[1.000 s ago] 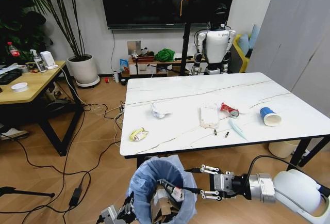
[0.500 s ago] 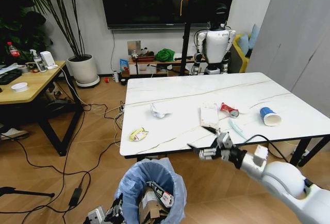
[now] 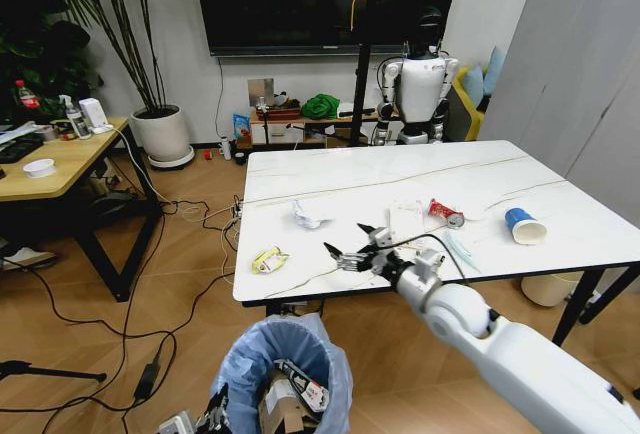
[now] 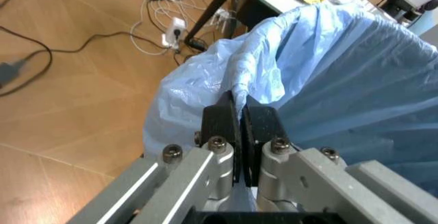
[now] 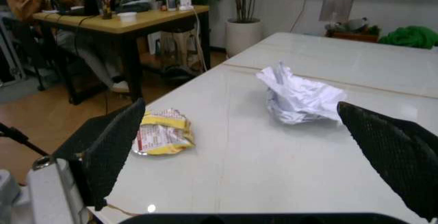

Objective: Pick up the trash bin and place the trash from the table into it.

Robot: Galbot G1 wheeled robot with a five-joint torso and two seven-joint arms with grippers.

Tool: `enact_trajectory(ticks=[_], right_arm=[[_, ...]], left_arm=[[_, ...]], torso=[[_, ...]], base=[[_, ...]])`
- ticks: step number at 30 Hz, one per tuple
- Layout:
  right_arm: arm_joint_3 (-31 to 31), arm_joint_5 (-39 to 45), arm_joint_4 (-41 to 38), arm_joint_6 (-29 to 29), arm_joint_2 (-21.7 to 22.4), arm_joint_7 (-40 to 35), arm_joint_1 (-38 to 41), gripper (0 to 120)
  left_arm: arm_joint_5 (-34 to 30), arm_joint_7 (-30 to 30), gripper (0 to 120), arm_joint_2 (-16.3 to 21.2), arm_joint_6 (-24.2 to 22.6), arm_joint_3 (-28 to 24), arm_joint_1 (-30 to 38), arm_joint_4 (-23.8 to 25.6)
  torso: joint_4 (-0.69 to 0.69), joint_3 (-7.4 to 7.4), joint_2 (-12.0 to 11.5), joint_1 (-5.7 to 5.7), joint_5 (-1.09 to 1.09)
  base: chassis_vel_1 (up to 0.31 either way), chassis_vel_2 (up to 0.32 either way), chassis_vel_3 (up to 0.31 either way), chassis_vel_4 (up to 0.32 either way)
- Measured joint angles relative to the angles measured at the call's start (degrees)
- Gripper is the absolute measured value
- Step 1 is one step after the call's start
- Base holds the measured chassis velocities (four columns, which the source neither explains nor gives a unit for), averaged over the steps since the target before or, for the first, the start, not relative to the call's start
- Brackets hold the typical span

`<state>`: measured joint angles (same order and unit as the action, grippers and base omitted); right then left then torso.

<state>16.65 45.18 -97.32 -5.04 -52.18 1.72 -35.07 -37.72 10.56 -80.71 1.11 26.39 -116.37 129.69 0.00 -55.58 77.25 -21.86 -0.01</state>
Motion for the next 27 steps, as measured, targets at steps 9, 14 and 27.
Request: enact_trajectory(ticks=[9,14,27], right_arm=[[8.65,1.2,6.84,-0.25,-6.07,-0.11,6.14,100],[11.23,1.55,9.98,-0.26,-9.06,-0.11,8.36,100],[16.4,-0.04,17.9,-1.01,-18.66,-1.21,12.77,100]], left_arm=[[0.12,-0.21,0,-0.22,0.24,2.43,-1.83,1.84],[0.21,-0.26,0,-0.2,0.24,2.48,-2.1,2.1],[0.66,-0.63,0,-0.11,0.48,2.8,-3.15,2.73]], torso=[[0.0,0.0,0.0,0.0,-0.01],[0.0,0.0,0.0,0.0,-0.01],[0.01,0.01,0.02,0.0,-0.01]], base=[[0.0,0.0,0.0,0.0],[0.0,0.0,0.0,0.0],[0.0,0.0,0.0,0.0]])
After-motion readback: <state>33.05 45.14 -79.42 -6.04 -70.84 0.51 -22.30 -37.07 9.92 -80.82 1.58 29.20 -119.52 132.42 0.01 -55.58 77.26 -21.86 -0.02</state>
